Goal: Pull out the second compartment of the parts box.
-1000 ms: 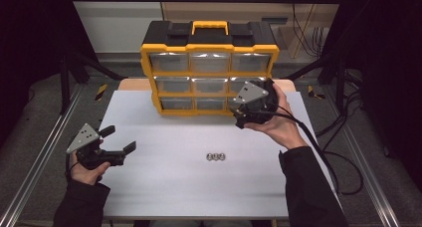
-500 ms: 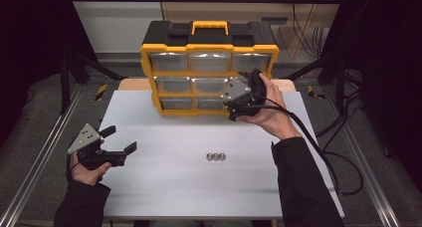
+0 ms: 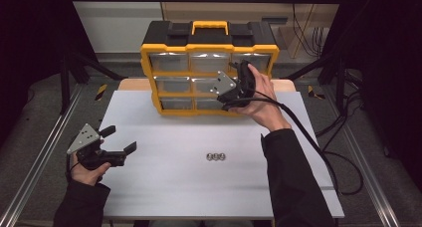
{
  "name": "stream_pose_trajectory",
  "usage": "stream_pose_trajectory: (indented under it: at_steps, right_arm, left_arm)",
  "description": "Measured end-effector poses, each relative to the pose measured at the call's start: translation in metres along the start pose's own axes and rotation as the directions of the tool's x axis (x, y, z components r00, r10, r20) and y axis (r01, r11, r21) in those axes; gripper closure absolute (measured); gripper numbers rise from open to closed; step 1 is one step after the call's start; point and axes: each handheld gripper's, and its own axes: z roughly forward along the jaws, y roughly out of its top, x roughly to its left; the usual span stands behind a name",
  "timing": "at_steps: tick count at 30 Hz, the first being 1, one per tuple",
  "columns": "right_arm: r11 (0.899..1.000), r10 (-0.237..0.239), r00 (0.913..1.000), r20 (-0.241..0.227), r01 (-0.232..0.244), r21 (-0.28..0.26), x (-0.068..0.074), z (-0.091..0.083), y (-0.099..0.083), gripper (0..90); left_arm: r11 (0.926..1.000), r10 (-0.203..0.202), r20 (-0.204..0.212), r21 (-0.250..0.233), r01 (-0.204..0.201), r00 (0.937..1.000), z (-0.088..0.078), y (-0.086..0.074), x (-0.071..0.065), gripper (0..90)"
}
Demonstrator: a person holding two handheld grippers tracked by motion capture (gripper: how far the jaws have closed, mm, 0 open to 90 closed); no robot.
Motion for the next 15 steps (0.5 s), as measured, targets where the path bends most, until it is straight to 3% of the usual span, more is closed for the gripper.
stream_pose_trajectory:
  at_steps: [1, 15]
  right_arm:
    - [1.000, -0.021, 0.9998, 0.001, 0.021, -0.003, 0.000, 0.004, 0.003, 14.7]
    - [0.999, -0.051, 0.9977, 0.045, 0.051, -0.007, -0.001, 0.026, 0.020, 25.7]
  left_arm:
    - [1.0000, 0.001, 0.001, 0.001, -0.001, 1.0000, 0.000, 0.000, 0.000, 1.4]
    - [0.9999, 0.014, -0.003, -0.002, -0.014, 0.9999, 0.000, 0.001, -0.001, 1.4]
